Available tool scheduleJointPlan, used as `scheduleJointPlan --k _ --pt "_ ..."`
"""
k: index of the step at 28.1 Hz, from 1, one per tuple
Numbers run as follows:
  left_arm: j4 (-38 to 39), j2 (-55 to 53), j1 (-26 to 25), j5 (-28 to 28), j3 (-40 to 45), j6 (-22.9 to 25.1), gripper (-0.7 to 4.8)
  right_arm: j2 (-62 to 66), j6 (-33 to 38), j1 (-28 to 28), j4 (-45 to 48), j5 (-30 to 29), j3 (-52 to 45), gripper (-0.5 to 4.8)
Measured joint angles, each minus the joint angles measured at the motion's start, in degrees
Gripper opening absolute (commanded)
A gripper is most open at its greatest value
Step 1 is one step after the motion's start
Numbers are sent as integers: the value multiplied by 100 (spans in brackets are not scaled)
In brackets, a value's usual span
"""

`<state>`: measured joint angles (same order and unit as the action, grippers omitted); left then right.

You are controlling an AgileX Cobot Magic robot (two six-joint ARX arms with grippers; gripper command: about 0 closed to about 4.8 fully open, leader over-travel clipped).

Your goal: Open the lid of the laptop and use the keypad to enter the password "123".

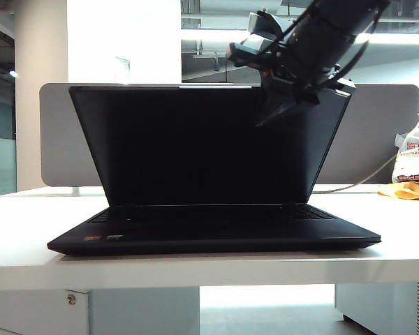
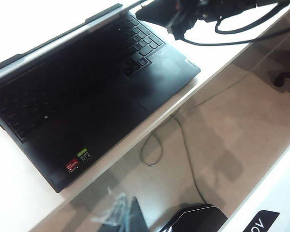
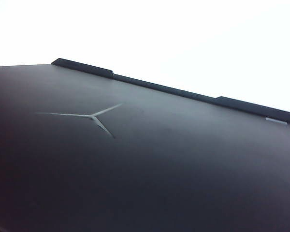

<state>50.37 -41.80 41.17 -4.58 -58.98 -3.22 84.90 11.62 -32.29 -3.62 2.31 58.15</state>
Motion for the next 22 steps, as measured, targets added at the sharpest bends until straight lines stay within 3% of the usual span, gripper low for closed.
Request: scheduleJointPlan --k 22 --pt "39 -20 0 -20 0 -22 -6 1132 -297 595 -835 -236 2194 -1"
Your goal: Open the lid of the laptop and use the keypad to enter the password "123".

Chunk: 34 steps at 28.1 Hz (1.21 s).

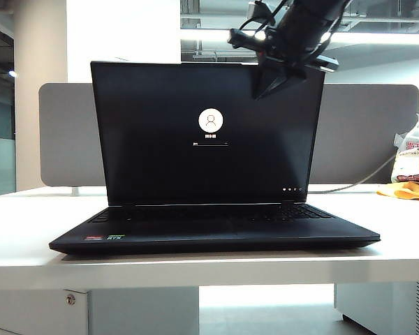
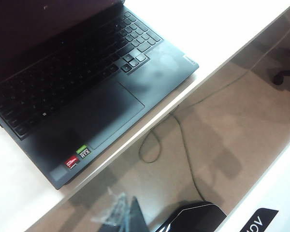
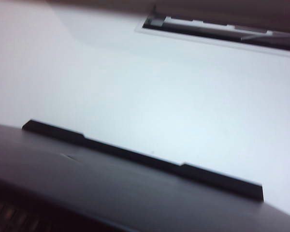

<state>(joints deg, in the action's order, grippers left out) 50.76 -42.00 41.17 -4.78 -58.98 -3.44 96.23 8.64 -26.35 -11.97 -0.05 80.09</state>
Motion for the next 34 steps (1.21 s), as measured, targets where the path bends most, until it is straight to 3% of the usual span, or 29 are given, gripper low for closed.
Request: scheduleJointPlan --k 17,34 --pt "197 0 0 92 0 -131 -6 1200 -61 101 -109 -129 1469 -2" --pt "240 -44 0 116 0 -131 -6 1537 -52 369 116 -275 1974 -2"
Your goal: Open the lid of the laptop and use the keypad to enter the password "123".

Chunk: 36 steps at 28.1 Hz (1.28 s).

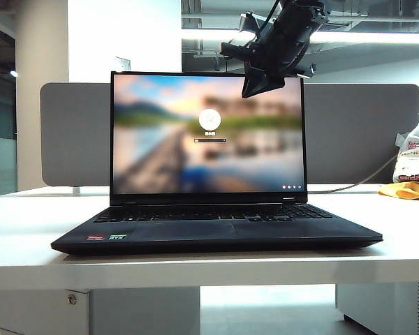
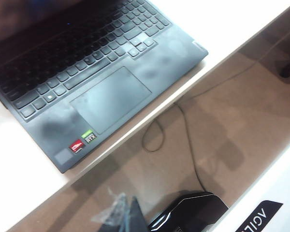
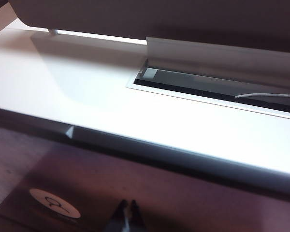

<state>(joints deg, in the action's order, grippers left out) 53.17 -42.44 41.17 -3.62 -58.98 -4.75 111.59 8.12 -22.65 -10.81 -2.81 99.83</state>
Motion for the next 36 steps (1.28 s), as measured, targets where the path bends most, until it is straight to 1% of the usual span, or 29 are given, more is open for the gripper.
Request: scheduleJointPlan --k 3,6,11,19,21,24,26,29,36 --pt "2 0 0 -4 0 0 -6 22 15 4 -46 -111 2 -1" --pt "0 0 0 -2 0 0 -6 4 42 4 -291 -258 7 -2" --pt "-4 0 0 -2 0 2 -6 -122 37 20 -1119 -452 7 -1" --pt "-343 -319 0 -48 -2 20 -6 -205 -428 26 -2793 -452 -15 -1" --pt "-382 -433 0 -138 -2 22 -6 -203 -498 26 -2999 -433 -107 -1" --pt "-533 -476 0 -225 -2 24 -6 -208 -514 28 -3126 -260 -402 -1" --pt "-695 -476 0 -245 -2 24 -6 -192 -518 48 -3178 -175 -844 -1" --pt "-708 -476 0 -245 -2 57 -6 -188 -518 146 -3060 -186 -1432 -1" --pt "-826 -492 0 -293 -2 111 -6 -118 -516 142 -2573 -304 -1508 -1"
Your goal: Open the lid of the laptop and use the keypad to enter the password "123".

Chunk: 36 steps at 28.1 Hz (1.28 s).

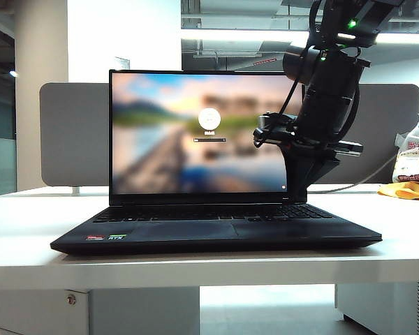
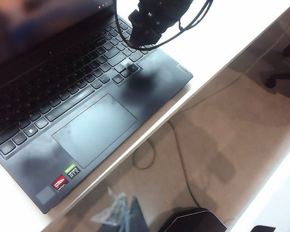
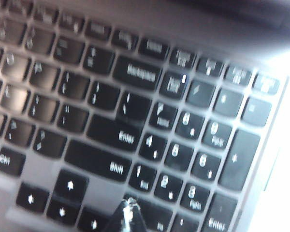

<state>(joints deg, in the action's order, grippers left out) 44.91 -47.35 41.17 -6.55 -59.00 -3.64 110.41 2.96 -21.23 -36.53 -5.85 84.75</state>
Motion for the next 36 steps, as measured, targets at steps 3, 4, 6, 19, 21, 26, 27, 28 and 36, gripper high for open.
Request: scheduleJointPlan --k 3,4,6,19,21,26,27,28,36 --pt "-11 0 0 -4 0 -2 -6 190 17 0 127 -7 4 -1" --pt "-11 0 0 -7 0 -2 -6 251 20 0 131 -24 7 -1" --pt "-13 0 0 -11 0 0 -6 295 37 0 177 -26 7 -1" --pt "-13 -7 0 -11 0 -2 -6 365 63 35 323 -24 9 -1" --pt "-11 -4 0 -13 0 0 -6 402 109 35 321 -31 24 -1" --pt "-13 -7 0 -11 0 0 -6 450 114 39 321 -39 79 -1" --pt "-13 -7 0 -11 0 0 -6 437 114 46 323 -37 76 -1" --pt "-13 -7 0 -11 0 0 -6 407 114 50 308 -31 66 -1" --pt "-13 -9 0 13 0 35 -6 337 107 249 61 20 61 -1"
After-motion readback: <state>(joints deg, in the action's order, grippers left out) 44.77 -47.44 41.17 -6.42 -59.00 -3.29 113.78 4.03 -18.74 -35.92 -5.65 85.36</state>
